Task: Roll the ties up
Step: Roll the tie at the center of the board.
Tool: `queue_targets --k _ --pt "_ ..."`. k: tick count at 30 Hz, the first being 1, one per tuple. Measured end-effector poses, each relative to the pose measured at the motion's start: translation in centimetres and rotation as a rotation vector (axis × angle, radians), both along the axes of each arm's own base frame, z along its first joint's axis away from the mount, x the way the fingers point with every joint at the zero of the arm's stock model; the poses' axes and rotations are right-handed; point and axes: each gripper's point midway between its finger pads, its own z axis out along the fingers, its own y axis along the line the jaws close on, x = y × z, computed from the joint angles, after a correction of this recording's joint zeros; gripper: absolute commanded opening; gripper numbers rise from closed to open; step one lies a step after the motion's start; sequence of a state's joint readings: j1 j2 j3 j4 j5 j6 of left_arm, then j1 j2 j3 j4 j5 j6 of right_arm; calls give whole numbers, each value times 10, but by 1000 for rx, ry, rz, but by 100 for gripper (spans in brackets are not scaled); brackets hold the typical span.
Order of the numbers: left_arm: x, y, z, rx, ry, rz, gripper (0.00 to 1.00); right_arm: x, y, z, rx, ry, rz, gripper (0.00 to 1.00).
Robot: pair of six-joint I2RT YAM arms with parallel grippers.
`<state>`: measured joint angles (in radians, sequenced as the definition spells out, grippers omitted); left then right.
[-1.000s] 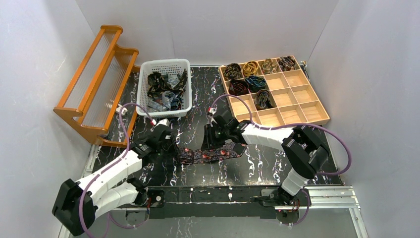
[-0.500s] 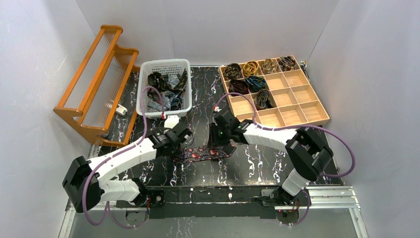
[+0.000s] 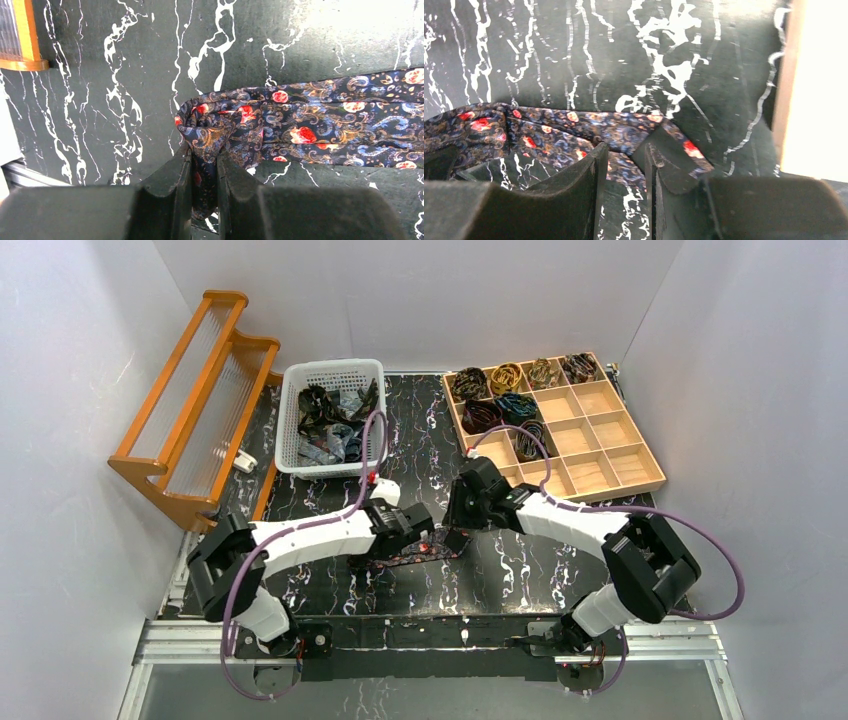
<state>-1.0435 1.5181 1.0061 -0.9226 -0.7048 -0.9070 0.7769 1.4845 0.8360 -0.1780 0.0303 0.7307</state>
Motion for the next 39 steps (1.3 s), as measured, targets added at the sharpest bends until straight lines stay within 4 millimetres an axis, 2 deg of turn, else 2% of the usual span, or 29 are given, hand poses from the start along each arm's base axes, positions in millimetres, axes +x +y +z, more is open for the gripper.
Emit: queue_targets --k 2,6,7,8,13,15,22,26,30,33,35,39 --pt "0 -5 -1 28 -2 -10 0 2 -11 -4 1 13 -32 42" --pt "3 -18 -2 60 -5 -25 9 5 -25 -7 6 30 -79 44" --pt "4 -20 -2 66 -3 -27 18 5 -26 -7 10 33 -82 44" --pt "4 -23 -4 75 0 -31 21 5 -27 -7 19 39 -82 45" --pt "8 -37 -10 94 10 -43 33 3 -26 -5 49 49 -75 51" --pt "9 -44 -13 85 15 -46 35 3 -26 -5 56 55 -72 52" --pt "10 -79 -25 -64 40 -57 50 0 -24 -3 76 69 -58 53" --pt "11 -100 -36 -168 48 -62 52 -1 -24 -2 81 70 -53 54" --pt "10 -105 -48 -220 66 -58 55 -5 -24 0 93 74 -38 61" --pt "12 -112 -41 -284 53 -60 58 -7 -21 5 115 71 -8 66" --pt "14 -117 -28 -346 30 -65 62 -9 -16 12 146 63 20 68" --pt "17 -122 20 -505 -61 -85 71 -13 0 27 235 52 89 69"
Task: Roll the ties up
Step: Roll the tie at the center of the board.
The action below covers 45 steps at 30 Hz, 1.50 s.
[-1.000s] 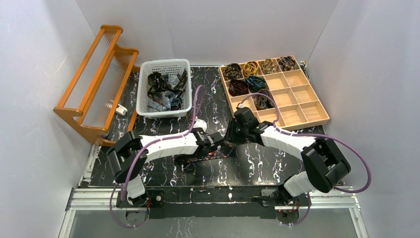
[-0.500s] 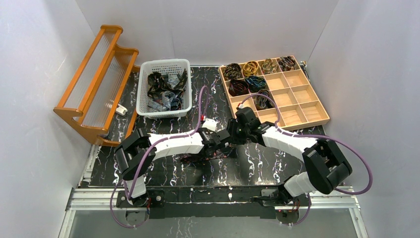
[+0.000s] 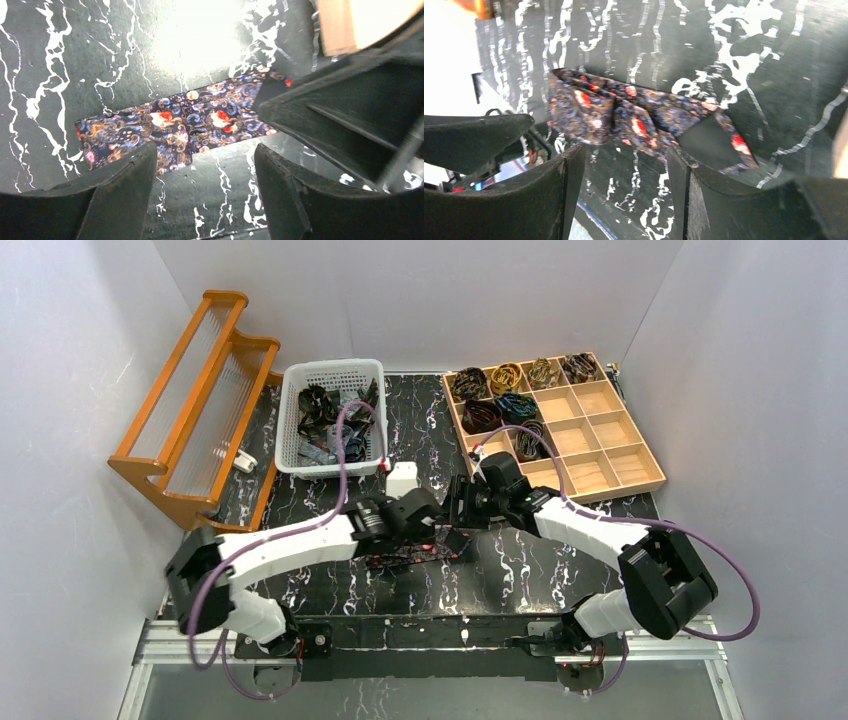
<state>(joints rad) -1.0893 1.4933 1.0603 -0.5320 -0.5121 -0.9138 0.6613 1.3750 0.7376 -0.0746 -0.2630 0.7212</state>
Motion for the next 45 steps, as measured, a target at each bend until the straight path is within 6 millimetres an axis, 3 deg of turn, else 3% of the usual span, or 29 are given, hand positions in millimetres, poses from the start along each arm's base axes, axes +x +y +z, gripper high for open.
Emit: queue_targets --k 3,5,7,11,16,21,24,27,31,37,45 --pt "-2 9 28 -99 -62 7 73 -4 13 10 74 -1 55 70" --pt "-5 24 30 -121 -75 22 73 -7 23 12 113 4 97 73" --pt "-7 41 21 -114 -66 49 74 -13 30 8 127 16 141 76" --pt "-9 83 -8 -82 -17 127 76 -30 48 1 119 -2 274 93" --pt "-11 120 -21 -139 5 225 79 -41 75 16 152 -266 490 99" --pt "-12 133 -26 -214 12 272 90 -55 93 29 169 -648 732 99" --pt "-14 142 -37 -242 38 306 97 -60 101 26 144 -792 856 99" --pt "-17 151 -51 -276 72 344 98 -59 108 18 120 -882 957 99" --pt "-19 161 -61 -324 100 393 98 -53 117 9 91 -931 1039 99" --pt "-14 160 -53 -381 86 393 98 -50 134 -1 85 -942 1123 99" --pt "-17 159 -54 -379 97 373 98 -62 140 -37 92 -843 1211 97"
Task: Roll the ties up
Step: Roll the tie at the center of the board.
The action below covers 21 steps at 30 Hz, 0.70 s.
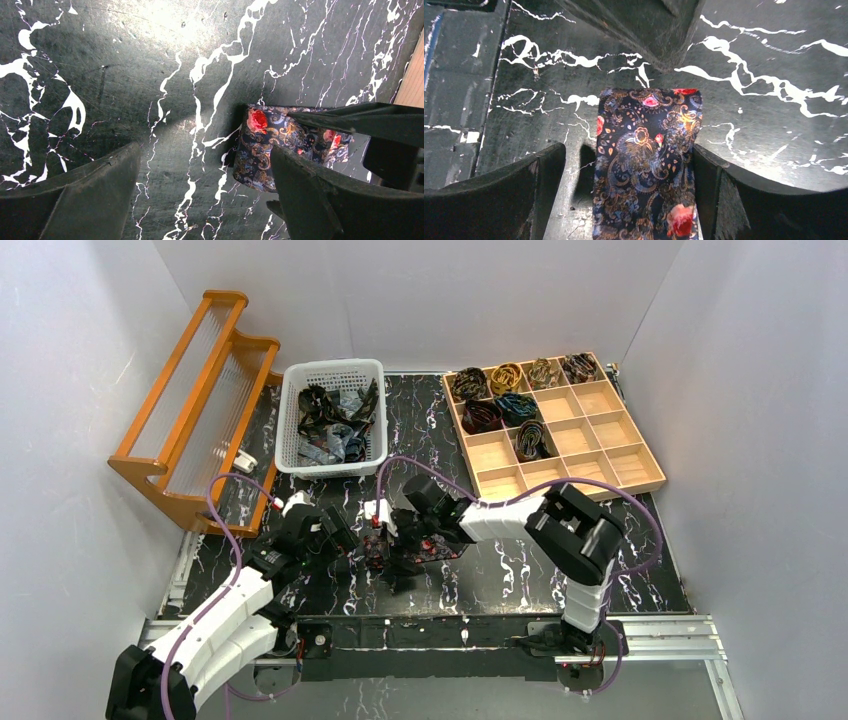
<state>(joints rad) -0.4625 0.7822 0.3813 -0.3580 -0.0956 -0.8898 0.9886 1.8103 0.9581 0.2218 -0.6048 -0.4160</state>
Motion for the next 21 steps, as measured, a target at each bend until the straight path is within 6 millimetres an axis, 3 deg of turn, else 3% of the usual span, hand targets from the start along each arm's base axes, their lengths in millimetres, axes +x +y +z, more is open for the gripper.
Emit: queue_targets --k 5,10,16,21 --pt "-2 1 -1 4 7 -3 98 -1 -1 -20 -49 26 -1 77" --pt "-2 0 -1 2 8 -9 98 0 2 -23 -65 2 -27 59" --pt "-3 -1 -1 -4 10 -14 98 -7 7 -25 -56 -24 -78 52" --pt "-3 -3 -1 -11 12 -19 98 -9 6 -25 -49 -20 -158 60"
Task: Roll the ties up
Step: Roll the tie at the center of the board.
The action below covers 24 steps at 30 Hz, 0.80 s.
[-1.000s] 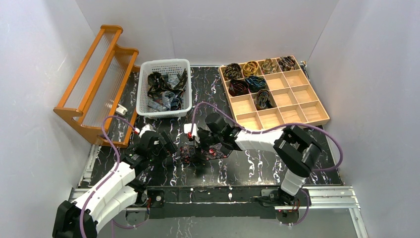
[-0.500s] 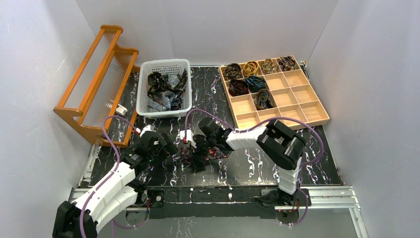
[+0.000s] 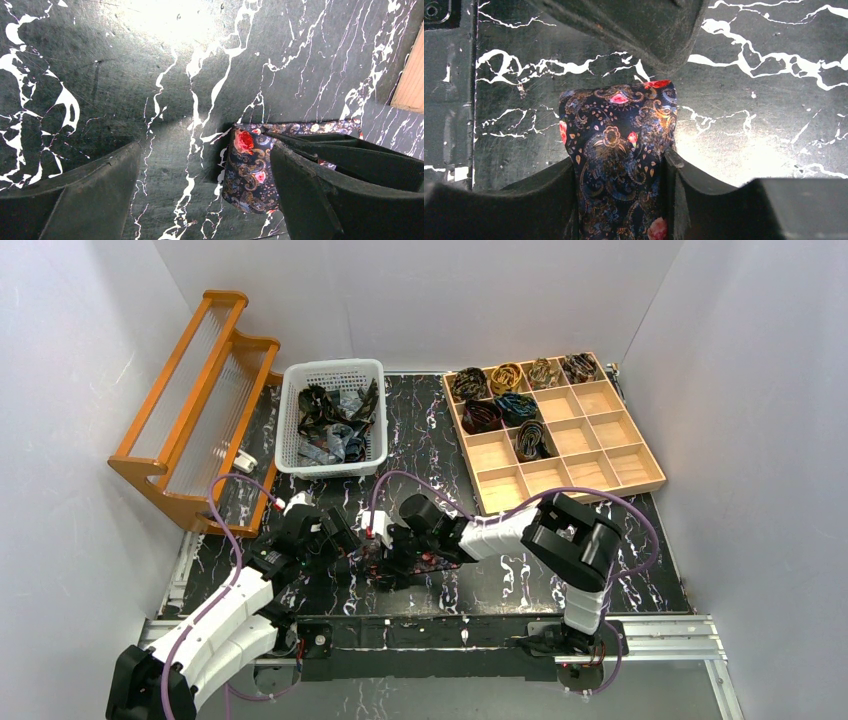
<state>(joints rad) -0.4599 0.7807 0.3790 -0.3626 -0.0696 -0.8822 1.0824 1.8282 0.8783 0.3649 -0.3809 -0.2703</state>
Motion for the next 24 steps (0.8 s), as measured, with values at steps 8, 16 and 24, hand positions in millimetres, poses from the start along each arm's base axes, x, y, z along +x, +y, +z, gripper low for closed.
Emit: queue_targets --k 8,16,24 --pt "-1 -2 -2 -10 0 -7 98 -8 -3 16 28 30 -11 91" --pt "-2 -5 -4 -25 2 -18 98 -14 -5 21 33 9 47 99" --pt "-3 -4 -3 -26 -1 -18 98 -12 -2 -2 -22 -42 77 93"
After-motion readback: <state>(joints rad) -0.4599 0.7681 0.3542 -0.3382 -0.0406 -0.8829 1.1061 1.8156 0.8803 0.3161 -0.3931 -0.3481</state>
